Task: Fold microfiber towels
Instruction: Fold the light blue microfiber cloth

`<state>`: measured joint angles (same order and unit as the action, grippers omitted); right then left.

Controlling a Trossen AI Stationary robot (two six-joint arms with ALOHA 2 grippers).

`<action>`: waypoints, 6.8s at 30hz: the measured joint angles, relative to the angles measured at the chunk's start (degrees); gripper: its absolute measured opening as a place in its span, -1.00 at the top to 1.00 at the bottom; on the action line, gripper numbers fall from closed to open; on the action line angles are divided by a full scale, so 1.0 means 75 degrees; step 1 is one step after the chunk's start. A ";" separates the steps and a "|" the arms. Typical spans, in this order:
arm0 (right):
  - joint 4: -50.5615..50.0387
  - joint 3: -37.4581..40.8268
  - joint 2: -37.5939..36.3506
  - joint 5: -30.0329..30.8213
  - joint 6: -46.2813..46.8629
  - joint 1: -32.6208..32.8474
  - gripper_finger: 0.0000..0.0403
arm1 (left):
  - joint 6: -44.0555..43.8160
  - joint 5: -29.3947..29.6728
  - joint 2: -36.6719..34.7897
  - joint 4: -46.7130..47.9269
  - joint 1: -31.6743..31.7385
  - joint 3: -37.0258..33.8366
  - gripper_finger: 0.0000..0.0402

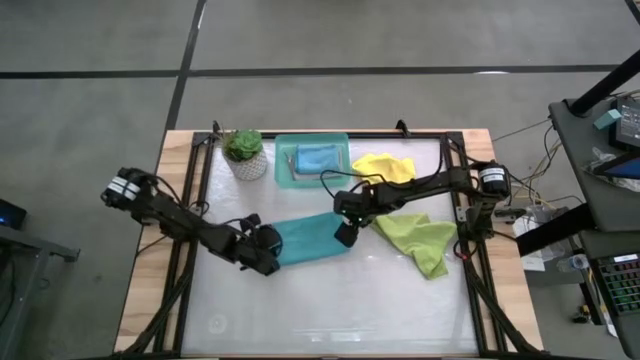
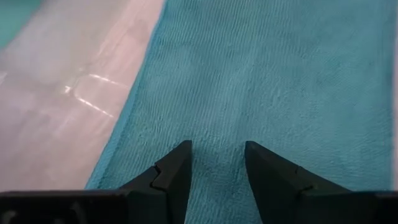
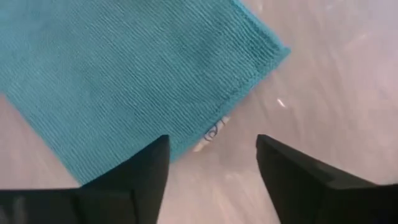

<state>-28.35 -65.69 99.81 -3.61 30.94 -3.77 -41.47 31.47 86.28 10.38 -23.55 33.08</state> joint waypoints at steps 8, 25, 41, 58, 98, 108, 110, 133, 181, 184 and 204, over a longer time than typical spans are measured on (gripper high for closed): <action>0.1785 0.0812 0.0001 -0.0880 0.0515 -0.0005 -0.32 | -0.0023 0.0045 0.0207 -0.0057 -0.0003 0.0017 0.33; 0.5193 0.2021 0.0009 -0.0946 0.0760 0.0000 -0.15 | 0.0009 -0.0053 0.0158 0.0022 -0.0009 0.0070 0.33; 0.6334 0.2556 0.0009 -0.0849 0.0744 0.0015 -0.12 | 0.0019 -0.0061 0.0143 0.0014 -0.0012 0.0067 0.33; 0.6374 0.2558 -0.0086 -0.1094 0.0486 -0.0001 0.94 | 0.0057 -0.0119 0.0037 0.0320 -0.0017 0.0107 0.33; -0.0806 -0.3713 0.2127 0.0272 -0.1032 0.0453 0.94 | 0.0440 -0.0184 0.0299 -0.0988 -0.0175 -0.0154 0.33; -0.0756 -0.4822 0.2895 0.0259 -0.1216 0.0566 0.94 | 0.0425 -0.0168 0.0295 -0.0989 -0.0175 -0.0172 0.33; -0.0754 -0.4935 0.3012 0.0259 -0.1264 0.0587 0.94 | 0.0423 -0.0166 0.0294 -0.0986 -0.0175 -0.0175 0.33; 0.0339 -0.5126 0.3224 0.0091 -0.1240 0.0789 0.12 | 0.0414 -0.0158 0.0292 -0.0986 -0.0177 -0.0192 0.33; 0.3816 -0.2177 0.2260 0.0906 -0.3809 0.1702 0.94 | 0.0402 -0.0298 0.0289 -0.0971 -0.0175 -0.0192 0.33; 0.3856 -0.2183 0.2130 0.0909 -0.3709 0.1702 0.95 | 0.0405 -0.0307 0.0289 -0.0971 -0.0175 -0.0192 0.33; 0.5127 -0.2183 0.2938 0.0541 -0.3127 0.1737 0.94 | 0.0437 -0.0456 0.0250 -0.0956 -0.0175 -0.0188 0.33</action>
<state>10.10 -82.06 121.84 0.44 7.49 9.26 -38.20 28.05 88.15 3.21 -24.86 31.67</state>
